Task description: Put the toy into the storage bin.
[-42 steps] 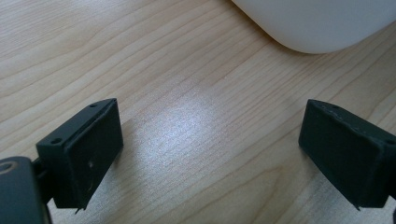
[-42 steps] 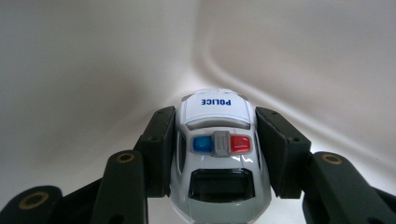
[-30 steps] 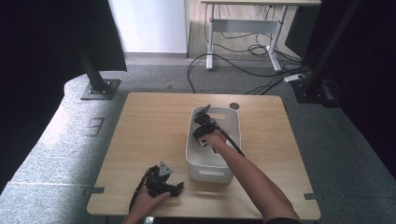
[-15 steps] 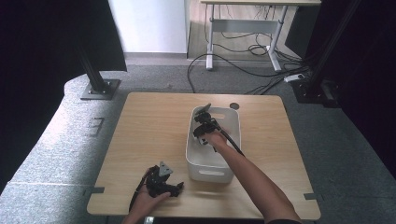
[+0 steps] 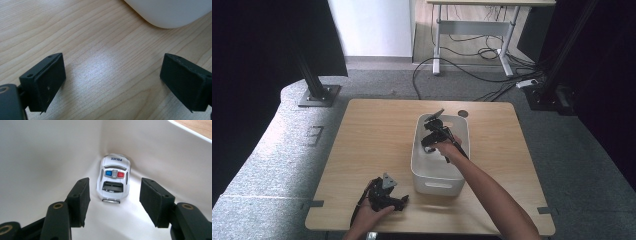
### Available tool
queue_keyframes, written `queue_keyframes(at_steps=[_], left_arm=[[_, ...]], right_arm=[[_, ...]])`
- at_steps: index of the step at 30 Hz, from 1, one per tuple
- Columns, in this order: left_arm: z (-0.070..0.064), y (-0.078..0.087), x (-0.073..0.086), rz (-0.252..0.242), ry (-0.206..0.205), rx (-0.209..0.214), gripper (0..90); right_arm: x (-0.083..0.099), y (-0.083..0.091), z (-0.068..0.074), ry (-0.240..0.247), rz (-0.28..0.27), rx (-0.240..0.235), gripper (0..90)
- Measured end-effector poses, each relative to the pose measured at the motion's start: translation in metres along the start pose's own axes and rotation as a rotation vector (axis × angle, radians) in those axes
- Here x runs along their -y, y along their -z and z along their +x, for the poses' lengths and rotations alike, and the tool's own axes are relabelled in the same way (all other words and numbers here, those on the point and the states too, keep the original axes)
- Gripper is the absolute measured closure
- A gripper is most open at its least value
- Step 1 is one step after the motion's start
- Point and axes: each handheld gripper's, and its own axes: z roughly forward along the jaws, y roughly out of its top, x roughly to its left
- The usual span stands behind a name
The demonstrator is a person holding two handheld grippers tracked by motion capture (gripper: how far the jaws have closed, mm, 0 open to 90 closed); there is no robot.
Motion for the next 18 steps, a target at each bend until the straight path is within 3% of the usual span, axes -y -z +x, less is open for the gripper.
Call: queue_keyframes(at_steps=[7,18], left_arm=[[0.000,0.000,0.000,0.000,0.000,0.000,6.3],[0.000,0.000,0.000,0.000,0.000,0.000,6.4]], right_arm=[[0.004,0.021,0.002,0.017,-0.060,-0.067,37.6],[0.012,0.061,-0.007,0.032,-0.175,-0.071,35.0]])
